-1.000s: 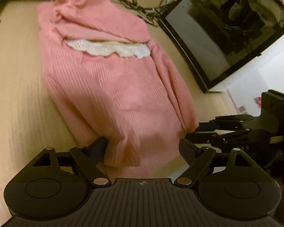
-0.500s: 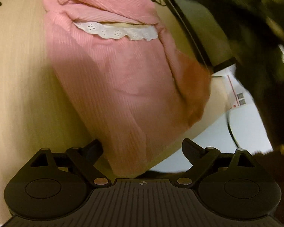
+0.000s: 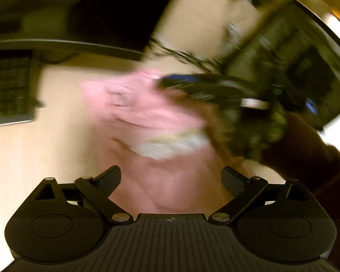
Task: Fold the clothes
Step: 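Grasp the folded shirt edge with the right tool and lift it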
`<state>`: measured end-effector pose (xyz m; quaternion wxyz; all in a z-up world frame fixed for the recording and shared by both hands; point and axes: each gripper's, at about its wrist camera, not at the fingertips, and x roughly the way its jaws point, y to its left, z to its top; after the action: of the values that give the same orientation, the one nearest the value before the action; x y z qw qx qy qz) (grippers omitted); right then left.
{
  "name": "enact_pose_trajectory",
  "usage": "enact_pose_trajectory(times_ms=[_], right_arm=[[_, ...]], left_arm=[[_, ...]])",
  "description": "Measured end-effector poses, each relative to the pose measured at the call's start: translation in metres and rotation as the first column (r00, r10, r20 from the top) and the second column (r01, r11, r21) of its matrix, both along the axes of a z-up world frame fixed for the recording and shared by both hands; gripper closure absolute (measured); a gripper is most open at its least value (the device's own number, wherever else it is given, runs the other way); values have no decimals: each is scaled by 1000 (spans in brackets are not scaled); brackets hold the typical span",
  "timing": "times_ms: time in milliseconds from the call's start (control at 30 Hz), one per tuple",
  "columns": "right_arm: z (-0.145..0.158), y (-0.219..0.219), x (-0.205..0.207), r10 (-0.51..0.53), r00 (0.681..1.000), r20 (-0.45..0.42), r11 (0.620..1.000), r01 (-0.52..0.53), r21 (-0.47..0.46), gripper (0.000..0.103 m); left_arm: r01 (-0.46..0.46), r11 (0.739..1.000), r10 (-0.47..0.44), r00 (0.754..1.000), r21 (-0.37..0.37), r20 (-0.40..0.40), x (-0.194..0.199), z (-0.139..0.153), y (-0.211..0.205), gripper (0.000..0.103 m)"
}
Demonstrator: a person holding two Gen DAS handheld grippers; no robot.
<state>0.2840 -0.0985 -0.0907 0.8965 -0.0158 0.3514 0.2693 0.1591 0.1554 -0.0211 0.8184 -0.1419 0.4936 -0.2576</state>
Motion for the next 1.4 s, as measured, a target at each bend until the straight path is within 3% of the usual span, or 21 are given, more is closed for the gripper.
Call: enact_pose_trajectory(times_ms=[67,133,300,333,367,400,500,600,700,800,967,1067,1133,1200,1233,1333,1400], right_arm=[[4,-19,18,-73,997,14,997,73,-3,72],[-12,-22,41,-104,994,-30,995,103,-9,70],[-49,-9,64,-104,992,-68,990,96,-104,63],[-49,-8,62,-100,993,-63,990,93,-106,65],[-48,-8,60,-94,993,-71,991,86,-99,89],[-45,-8,57,-89,992,-87,993,82,-85,100],[-17,-10,22,-61,998,-16,995,60,-76,100],[19,-18,-26,-34,998,49,998,37,-56,100],[32,-24,-85,-48,998,42,997,50,-52,100],[37,-28,-145,-70,997,20,996,71,-57,100],[4,-24,-223,-179,981,-79,980,170,-104,100],[-2,-16,-254,-238,965,-106,966,225,-124,98],[3,-17,-272,-265,959,-98,960,253,-116,92],[17,-25,-282,-291,955,-52,952,284,-115,59],[22,-32,-283,-316,949,-26,942,310,-125,54],[32,-55,-281,-385,923,26,911,384,-148,52],[30,-73,-275,-428,903,33,890,428,-157,52]], left_arm=[[-112,993,113,993,30,-40,0,-13,14,4],[-196,980,199,977,48,-78,-3,-24,25,4],[-313,949,314,947,23,-73,-10,-30,36,4],[-338,941,338,939,5,-63,-12,-29,40,4],[-373,928,372,927,-20,-56,-13,-28,45,4],[-411,910,408,911,-52,-54,-14,-28,51,4],[-515,838,502,857,-179,-112,-20,-33,80,4],[-542,802,524,840,-250,-141,-25,-35,102,4],[-517,811,502,855,-274,-128,-26,-35,108,4],[-462,835,450,886,-299,-112,-24,-33,107,4],[-329,891,314,944,-313,-97,-16,-38,91,4],[-260,923,239,965,-285,-106,-17,-45,75,4],[-215,941,191,975,-262,-113,-19,-49,64,4],[-169,956,144,982,-239,-120,-21,-53,53,4],[-150,961,125,985,-230,-120,-24,-55,49,4],[-116,973,101,991,-199,-85,-40,-60,41,4],[-73,991,73,997,-111,-11,-54,-60,33,4]])
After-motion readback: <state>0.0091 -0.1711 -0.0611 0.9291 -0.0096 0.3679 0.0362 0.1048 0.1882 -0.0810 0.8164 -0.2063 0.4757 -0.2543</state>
